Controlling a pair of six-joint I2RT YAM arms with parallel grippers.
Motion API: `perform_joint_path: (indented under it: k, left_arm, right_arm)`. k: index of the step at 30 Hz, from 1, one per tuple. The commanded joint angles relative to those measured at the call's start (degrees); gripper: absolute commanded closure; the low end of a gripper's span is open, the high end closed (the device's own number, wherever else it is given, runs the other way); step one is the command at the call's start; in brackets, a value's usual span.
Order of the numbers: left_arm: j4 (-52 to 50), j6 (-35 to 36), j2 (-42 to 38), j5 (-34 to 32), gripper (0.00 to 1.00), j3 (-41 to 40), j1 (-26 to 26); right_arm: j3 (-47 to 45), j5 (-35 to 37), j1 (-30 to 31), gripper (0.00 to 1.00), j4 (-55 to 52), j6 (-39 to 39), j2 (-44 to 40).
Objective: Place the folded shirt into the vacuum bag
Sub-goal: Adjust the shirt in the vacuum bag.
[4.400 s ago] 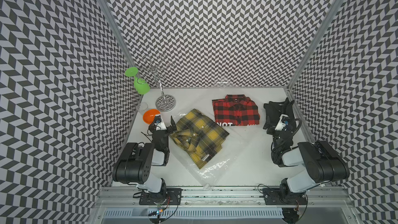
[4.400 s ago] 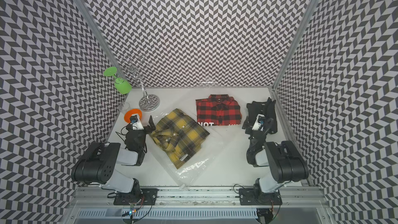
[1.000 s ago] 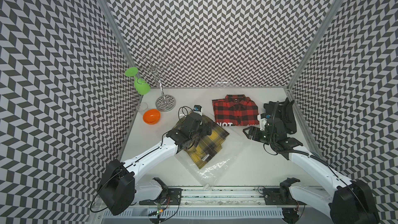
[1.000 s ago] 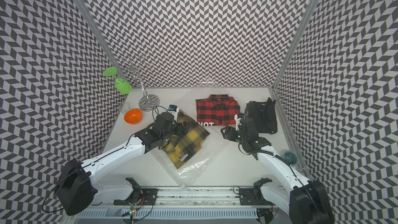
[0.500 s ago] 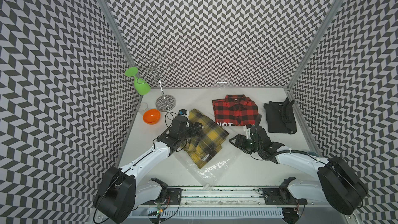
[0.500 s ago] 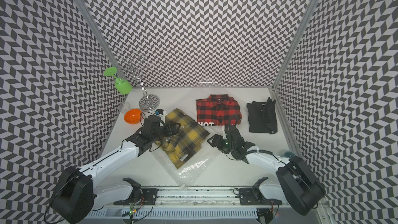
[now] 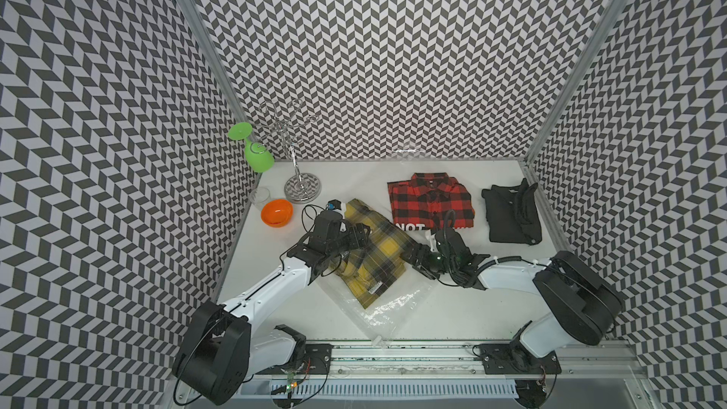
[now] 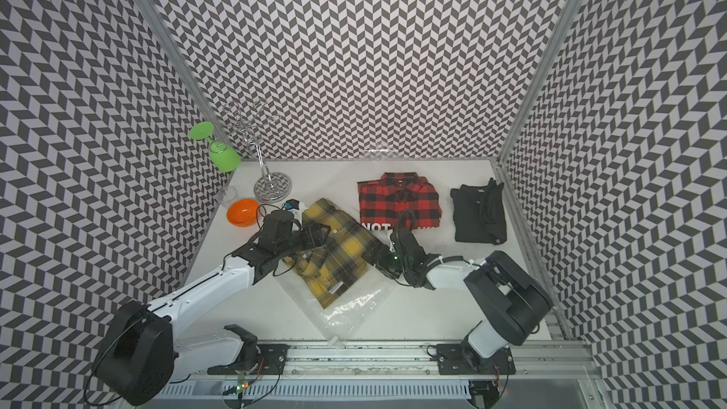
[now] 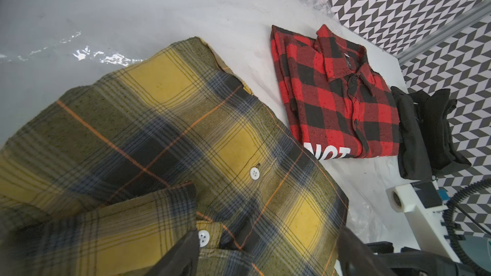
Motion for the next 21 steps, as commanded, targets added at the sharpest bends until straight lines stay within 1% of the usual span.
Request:
perform_joint_path:
  k: [1,5,7,9,11,12,13,16,17,18,21]
  left_arm:
    - [-2.67,-1.93,-1.19,1.34,0.19,0.17,1.91]
    - [-11.41,-2.63,-3.35,-1.70,0.18,0.83,4.31]
    - [-15.01,-2.80,-5.03,-2.39,0.16,0.68,6.31]
    - [-16.93,-3.50,-7.18,-0.58,0.14,-0.25,9.66]
    - [-16.75,-4.58,-9.88,3.93,0.12,-2.07,14.84]
    - [-16.57,-5.05,-11.07,5.78,0.11,-2.97,17.19]
    - [-16.75,-5.18,-11.71,6.20,0.10,-3.24,18.51]
    - [-17.62,-5.01,-10.94,5.52,0.08,-2.94,18.58]
    - [-17.14,-5.45,-10.67,6.13,0.07,-3.36,18.54]
    - [-16.54,-6.22,-10.37,6.83,0.06,-4.16,18.48]
    - [-14.38,-7.98,-10.41,8.31,0.05,-6.76,18.29]
  right_arm:
    - [2.12,-0.58,0.98,0.31,7.50,5.07,3.52]
    - [2.72,-1.88,1.64,0.39,11.35,8.28,6.78]
    - [3.79,-3.53,1.91,0.44,10.97,6.12,6.75]
    - [4.84,-1.81,2.07,0.44,4.64,0.51,3.96]
    - [5.42,3.47,1.46,0.42,-4.75,-7.08,-0.58]
    - [5.61,7.23,0.79,0.40,-9.57,-11.01,-2.89]
    - [6.11,10.67,-0.08,0.37,-13.69,-14.56,-5.01]
    - [10.29,16.18,-1.78,0.29,-20.78,-26.46,-7.21]
    - [12.62,16.23,-1.78,0.27,-22.25,-29.57,-6.65]
    - [15.39,14.85,-1.70,0.26,-23.83,-32.32,-5.08]
    - [23.63,9.90,-1.70,0.25,-26.88,-36.62,2.31]
